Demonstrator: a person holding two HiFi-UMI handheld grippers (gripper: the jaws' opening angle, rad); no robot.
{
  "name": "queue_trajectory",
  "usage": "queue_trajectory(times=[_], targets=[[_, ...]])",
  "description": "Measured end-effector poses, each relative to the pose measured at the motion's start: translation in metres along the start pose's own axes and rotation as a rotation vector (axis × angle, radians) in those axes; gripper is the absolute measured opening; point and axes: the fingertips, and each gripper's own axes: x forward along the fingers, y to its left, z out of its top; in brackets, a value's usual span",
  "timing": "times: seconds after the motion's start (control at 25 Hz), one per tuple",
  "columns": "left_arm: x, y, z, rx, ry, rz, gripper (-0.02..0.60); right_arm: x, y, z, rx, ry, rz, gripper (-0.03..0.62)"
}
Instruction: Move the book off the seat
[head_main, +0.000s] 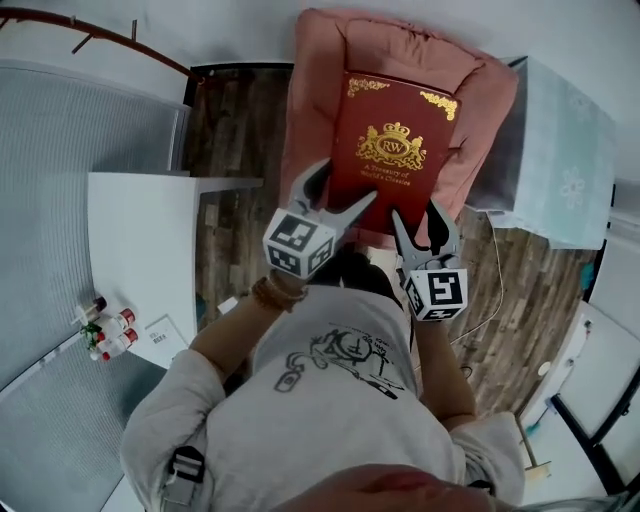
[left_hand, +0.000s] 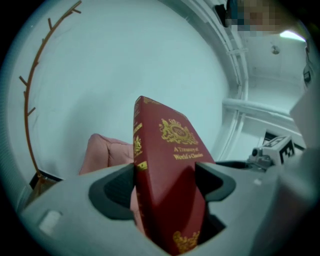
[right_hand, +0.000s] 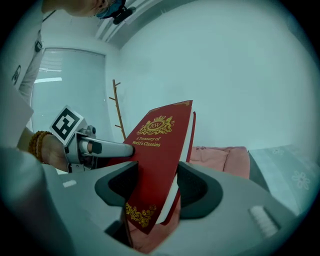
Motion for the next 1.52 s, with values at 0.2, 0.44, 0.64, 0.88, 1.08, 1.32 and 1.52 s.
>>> queue_trajectory(times=[0.2, 0.44, 0.64, 0.88, 1.08, 1.32, 1.52], targets=[[-0.037, -0.029, 0.034, 0.018, -0.046, -0.007, 0.373, -0.037, 0.025, 0.036, -0.032, -0.04, 0.004, 0.245], [-0.072, -0.053, 0.068, 0.075, -0.1, -0.005, 0.373, -0.066, 0.048, 0.069, -0.074, -0.097, 0.005, 0.244], [-0.086, -0.064, 0.071, 0.087, -0.11, -0.024, 0.373, -0.081, 0.06, 0.073, -0.079, -0.113, -0.012, 0.243], [-0.068, -0.109, 0.054, 0.117, -0.092, -0.084, 0.373, -0.123, 0.037, 0.052, -0.051, -0.136, -0.079, 0.244], [-0.07, -0.102, 0.056, 0.123, -0.057, -0.201, 0.373, -0.122, 0.051, 0.053, -0.022, -0.128, -0.197, 0.244], [-0.051, -0.141, 0.047, 0.144, -0.013, -0.371, 0.373, -0.159, 0.04, 0.041, 0.026, -0.12, -0.377, 0.244], [-0.022, -0.229, 0.027, 0.181, 0.048, -0.55, 0.373, -0.236, 0.007, 0.019, 0.082, -0.132, -0.556, 0.244]])
